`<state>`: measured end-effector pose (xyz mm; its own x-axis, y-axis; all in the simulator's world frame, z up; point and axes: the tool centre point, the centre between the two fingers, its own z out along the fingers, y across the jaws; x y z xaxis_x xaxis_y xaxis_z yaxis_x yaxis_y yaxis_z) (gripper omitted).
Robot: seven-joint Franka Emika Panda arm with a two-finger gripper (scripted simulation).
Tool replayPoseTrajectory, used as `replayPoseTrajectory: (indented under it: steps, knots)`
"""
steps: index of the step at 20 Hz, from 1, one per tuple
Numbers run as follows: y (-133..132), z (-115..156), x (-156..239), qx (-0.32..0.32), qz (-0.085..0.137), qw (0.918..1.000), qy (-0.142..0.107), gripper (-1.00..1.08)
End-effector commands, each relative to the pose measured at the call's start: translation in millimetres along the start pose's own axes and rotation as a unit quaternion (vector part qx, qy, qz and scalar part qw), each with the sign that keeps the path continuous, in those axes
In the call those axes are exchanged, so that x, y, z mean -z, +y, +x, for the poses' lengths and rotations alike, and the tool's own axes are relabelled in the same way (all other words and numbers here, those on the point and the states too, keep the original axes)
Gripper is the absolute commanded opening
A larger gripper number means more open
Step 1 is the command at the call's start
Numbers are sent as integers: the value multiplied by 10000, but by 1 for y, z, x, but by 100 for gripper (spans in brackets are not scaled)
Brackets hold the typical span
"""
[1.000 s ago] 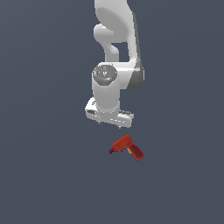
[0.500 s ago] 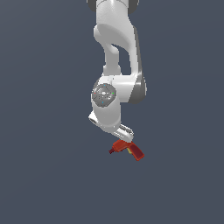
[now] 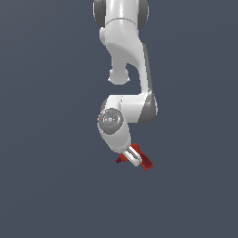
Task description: Pick up the object and move it to a goal position.
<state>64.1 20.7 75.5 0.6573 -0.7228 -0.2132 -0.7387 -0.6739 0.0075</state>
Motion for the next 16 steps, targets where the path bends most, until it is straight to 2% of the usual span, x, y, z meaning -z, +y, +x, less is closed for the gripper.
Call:
replayPoseTrajectory:
  steps: [1,8,16]
  knots:
    - [-6,1,-7,-266,14,9996,-76,108]
    - [-15,3,-19,-702,26,9973,-207,108]
    - [-16,3,-23,-769,25,9968,-229,108]
